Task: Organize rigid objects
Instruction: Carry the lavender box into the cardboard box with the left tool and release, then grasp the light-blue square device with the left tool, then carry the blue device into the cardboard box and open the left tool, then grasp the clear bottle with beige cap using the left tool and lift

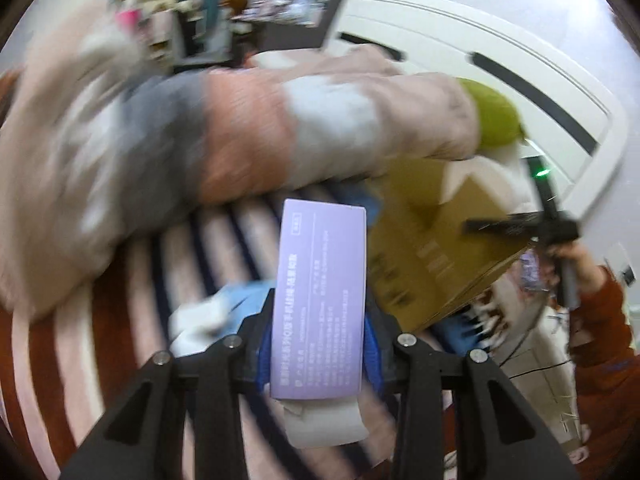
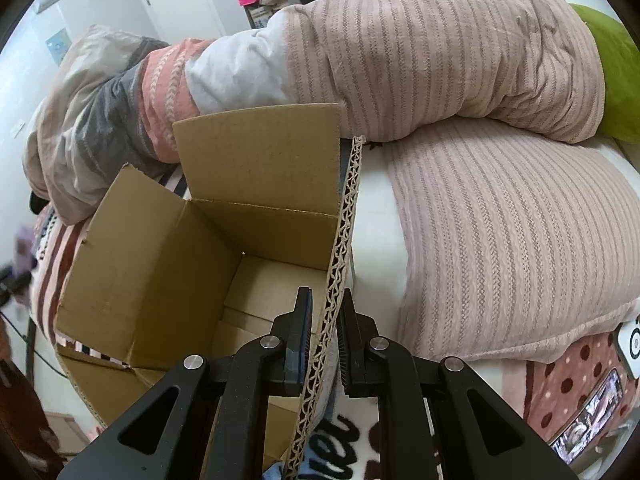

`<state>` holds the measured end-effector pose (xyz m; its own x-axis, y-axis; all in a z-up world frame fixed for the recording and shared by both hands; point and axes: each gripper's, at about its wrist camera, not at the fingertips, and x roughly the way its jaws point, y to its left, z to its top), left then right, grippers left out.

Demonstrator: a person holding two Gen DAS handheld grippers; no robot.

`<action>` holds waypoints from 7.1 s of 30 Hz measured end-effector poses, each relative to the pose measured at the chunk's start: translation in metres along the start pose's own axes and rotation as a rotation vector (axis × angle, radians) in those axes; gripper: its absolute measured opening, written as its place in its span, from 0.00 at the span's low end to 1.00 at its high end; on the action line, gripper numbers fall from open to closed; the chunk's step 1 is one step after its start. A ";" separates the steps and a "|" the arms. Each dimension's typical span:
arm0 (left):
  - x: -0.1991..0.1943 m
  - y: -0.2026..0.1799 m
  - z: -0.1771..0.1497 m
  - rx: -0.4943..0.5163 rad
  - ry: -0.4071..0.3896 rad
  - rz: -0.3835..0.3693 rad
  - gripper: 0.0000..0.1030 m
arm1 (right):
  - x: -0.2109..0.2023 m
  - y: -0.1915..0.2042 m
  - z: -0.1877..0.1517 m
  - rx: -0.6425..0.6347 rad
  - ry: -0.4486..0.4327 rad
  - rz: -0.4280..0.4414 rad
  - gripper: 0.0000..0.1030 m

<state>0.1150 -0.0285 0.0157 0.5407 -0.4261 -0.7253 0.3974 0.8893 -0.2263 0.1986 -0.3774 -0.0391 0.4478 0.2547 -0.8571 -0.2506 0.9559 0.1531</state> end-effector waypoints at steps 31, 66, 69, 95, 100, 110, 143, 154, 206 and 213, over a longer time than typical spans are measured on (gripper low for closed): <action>0.048 -0.065 0.059 0.077 0.037 0.038 0.85 | -0.003 0.004 -0.011 -0.035 -0.027 0.015 0.09; 0.180 0.090 -0.050 -0.214 0.236 0.226 0.78 | 0.004 0.012 -0.011 -0.052 -0.001 -0.014 0.10; 0.179 0.092 -0.051 -0.208 0.236 0.214 0.78 | 0.005 0.012 -0.012 -0.049 0.000 -0.009 0.10; 0.040 -0.050 0.058 0.002 -0.067 0.059 0.78 | 0.004 0.013 -0.012 -0.050 0.003 -0.013 0.10; 0.078 -0.096 0.079 0.033 0.022 -0.012 0.78 | 0.005 0.015 -0.011 -0.050 0.002 -0.018 0.10; 0.154 -0.140 0.073 0.076 0.219 -0.028 0.78 | 0.005 0.016 -0.011 -0.066 0.006 -0.028 0.10; 0.022 -0.011 -0.021 0.078 0.006 0.196 0.87 | 0.008 0.022 -0.011 -0.081 0.028 -0.050 0.13; 0.080 0.070 -0.092 -0.094 0.154 0.218 0.87 | 0.010 0.012 -0.009 -0.047 0.040 0.001 0.13; 0.104 0.066 -0.148 -0.219 0.166 0.298 0.49 | 0.004 0.005 -0.013 -0.026 0.017 0.036 0.14; 0.088 0.051 -0.153 -0.146 0.127 0.291 0.35 | 0.004 0.006 -0.014 -0.030 0.015 0.034 0.14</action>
<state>0.0690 0.0053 -0.1592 0.5152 -0.1354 -0.8463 0.1250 0.9887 -0.0821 0.1869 -0.3732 -0.0485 0.4259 0.2846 -0.8588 -0.2909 0.9419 0.1679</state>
